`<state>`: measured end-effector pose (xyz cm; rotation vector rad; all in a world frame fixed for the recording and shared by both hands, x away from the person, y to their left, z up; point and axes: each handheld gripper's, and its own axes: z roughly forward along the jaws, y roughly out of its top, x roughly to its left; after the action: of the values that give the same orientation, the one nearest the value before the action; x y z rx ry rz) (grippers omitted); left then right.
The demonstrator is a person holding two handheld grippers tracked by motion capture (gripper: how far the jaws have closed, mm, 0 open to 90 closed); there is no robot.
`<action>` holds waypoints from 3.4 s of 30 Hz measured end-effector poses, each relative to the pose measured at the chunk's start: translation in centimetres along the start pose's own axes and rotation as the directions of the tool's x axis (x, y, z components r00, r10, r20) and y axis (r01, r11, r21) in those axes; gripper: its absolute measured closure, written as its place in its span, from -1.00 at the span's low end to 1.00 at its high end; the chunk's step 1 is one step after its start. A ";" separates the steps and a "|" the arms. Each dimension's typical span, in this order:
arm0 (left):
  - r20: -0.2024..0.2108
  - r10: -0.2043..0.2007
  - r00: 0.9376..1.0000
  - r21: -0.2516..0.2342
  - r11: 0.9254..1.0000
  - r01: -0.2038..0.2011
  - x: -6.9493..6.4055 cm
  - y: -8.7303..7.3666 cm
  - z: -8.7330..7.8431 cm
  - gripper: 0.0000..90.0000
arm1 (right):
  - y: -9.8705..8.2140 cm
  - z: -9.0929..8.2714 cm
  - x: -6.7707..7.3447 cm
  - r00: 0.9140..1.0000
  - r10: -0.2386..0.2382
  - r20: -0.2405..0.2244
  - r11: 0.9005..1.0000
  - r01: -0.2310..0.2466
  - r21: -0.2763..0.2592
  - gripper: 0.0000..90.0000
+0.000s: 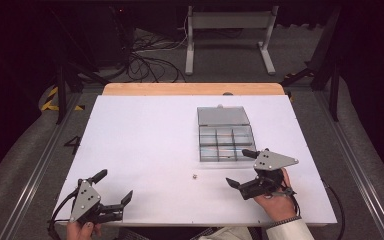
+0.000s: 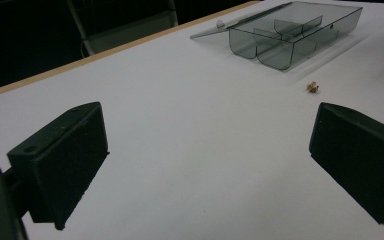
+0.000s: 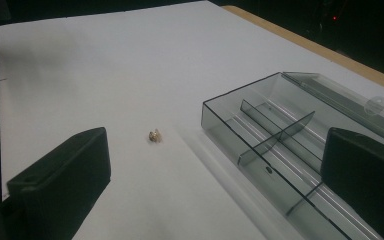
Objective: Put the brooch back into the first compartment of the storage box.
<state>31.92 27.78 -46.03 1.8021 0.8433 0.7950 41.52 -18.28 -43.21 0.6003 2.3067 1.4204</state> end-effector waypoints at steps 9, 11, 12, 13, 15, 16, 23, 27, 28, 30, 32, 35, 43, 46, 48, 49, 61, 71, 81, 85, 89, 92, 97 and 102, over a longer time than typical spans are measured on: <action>0.002 0.003 1.000 0.002 1.000 -0.003 0.0 0.0 0.0 -0.94 | 0.5 0.8 0.1 1.000 -0.006 -0.018 1.000 0.006 0.004 -0.99; 0.004 0.000 1.000 0.004 1.000 0.000 0.0 0.0 0.0 -0.94 | 0.6 1.0 0.1 1.000 -0.008 -0.021 1.000 0.008 0.005 -0.99; 0.003 0.008 1.000 0.006 1.000 -0.008 0.0 0.0 0.0 -0.94 | 0.7 1.1 0.1 1.000 -0.008 -0.024 1.000 0.008 0.006 -0.99; 0.003 0.008 1.000 0.006 1.000 -0.008 0.0 0.0 0.0 -0.94 | 0.9 1.3 0.1 1.000 -0.009 -0.029 1.000 0.009 0.009 -0.99; 0.004 0.009 1.000 0.006 1.000 -0.009 0.0 0.0 0.0 -0.94 | 1.0 1.5 0.2 0.999 -0.006 -0.037 1.000 0.007 0.012 -0.99; 0.003 0.008 1.000 0.006 1.000 -0.008 0.0 0.0 0.1 -0.94 | 1.0 1.5 0.2 0.999 -0.006 -0.037 1.000 0.007 0.012 -0.99; 0.002 0.007 1.000 0.006 1.000 -0.007 0.1 0.0 0.0 -0.94 | 1.4 1.9 0.2 0.999 0.000 -0.054 1.000 0.001 0.026 -0.99; 0.007 0.004 1.000 0.005 1.000 -0.004 0.0 0.0 0.1 -0.94 | 1.6 1.8 0.2 0.997 0.020 -0.079 0.999 -0.018 0.029 -0.96; 0.004 0.009 1.000 0.006 1.000 -0.009 0.0 0.0 0.1 -0.94 | 1.8 1.7 0.2 0.996 0.023 -0.083 0.999 -0.020 0.039 -0.92; 0.006 0.006 1.000 0.007 1.000 -0.006 0.0 0.0 0.1 -0.94 | 2.0 1.7 0.3 0.996 0.022 -0.085 0.999 -0.019 0.046 -0.90; 0.005 0.003 1.000 0.007 1.000 -0.003 0.0 0.0 0.1 -0.94 | 2.3 1.8 0.4 0.996 0.023 -0.086 0.998 -0.017 0.068 -0.83; 0.005 0.003 1.000 0.007 1.000 -0.003 0.0 0.0 0.1 -0.94 | 2.7 2.1 0.3 0.995 0.028 -0.098 0.994 -0.017 0.105 -0.72; 0.005 -0.001 1.000 0.007 1.000 0.001 0.0 0.0 0.1 -0.94 | 3.3 3.4 0.6 0.991 0.021 -0.133 0.981 0.005 0.195 -0.56; 0.006 0.000 1.000 0.007 1.000 0.000 0.0 0.0 0.1 -0.94 | 3.4 3.7 0.8 0.991 0.014 -0.136 0.979 0.014 0.204 -0.54; 0.007 0.000 1.000 0.008 1.000 0.000 0.0 0.0 0.1 -0.94 | 3.5 4.0 0.9 0.990 0.007 -0.139 0.976 0.023 0.214 -0.52; 0.006 0.003 1.000 0.007 1.000 -0.003 0.0 0.0 0.1 -0.94 | 3.6 4.3 1.0 0.990 0.004 -0.141 0.973 0.028 0.227 -0.50; 0.009 0.005 1.000 0.015 1.000 -0.005 0.1 0.0 0.1 -0.94 | 4.1 6.8 1.6 0.986 -0.013 -0.164 0.952 0.063 0.300 -0.38; 0.010 0.009 1.000 0.017 1.000 -0.009 0.1 0.0 0.1 -0.94 | 4.0 9.0 1.9 0.983 -0.021 -0.181 0.930 0.086 0.358 -0.28; 0.011 0.011 1.000 0.017 1.000 -0.011 0.1 -0.1 0.2 -0.94 | 3.8 10.6 2.3 0.981 -0.036 -0.191 0.912 0.110 0.396 -0.18; 0.011 0.012 1.000 0.017 1.000 -0.012 0.1 -0.1 0.2 -0.94 | 3.8 11.2 2.5 0.980 -0.044 -0.195 0.905 0.122 0.407 -0.15; 0.011 0.012 1.000 0.018 1.000 -0.012 0.1 -0.1 0.2 -0.94 | 3.8 11.7 2.6 0.979 -0.050 -0.197 0.900 0.130 0.416 -0.12; 0.015 0.006 1.000 0.018 1.000 -0.007 0.1 -0.1 0.2 -0.94 | 3.8 12.2 2.7 0.978 -0.048 -0.203 0.897 0.132 0.423 -0.10; 0.015 0.011 1.000 0.018 1.000 -0.012 0.1 -0.1 0.2 -0.94 | 3.7 12.8 2.8 0.977 -0.046 -0.207 0.891 0.134 0.434 -0.07; 0.019 0.005 1.000 0.018 1.000 -0.005 0.0 -0.1 0.2 -0.94 | 3.6 13.4 3.0 0.976 -0.047 -0.211 0.888 0.138 0.439 -0.04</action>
<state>32.13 27.71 -46.18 1.8254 0.8366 0.7749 46.47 -5.26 -45.90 0.4798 2.8114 0.9286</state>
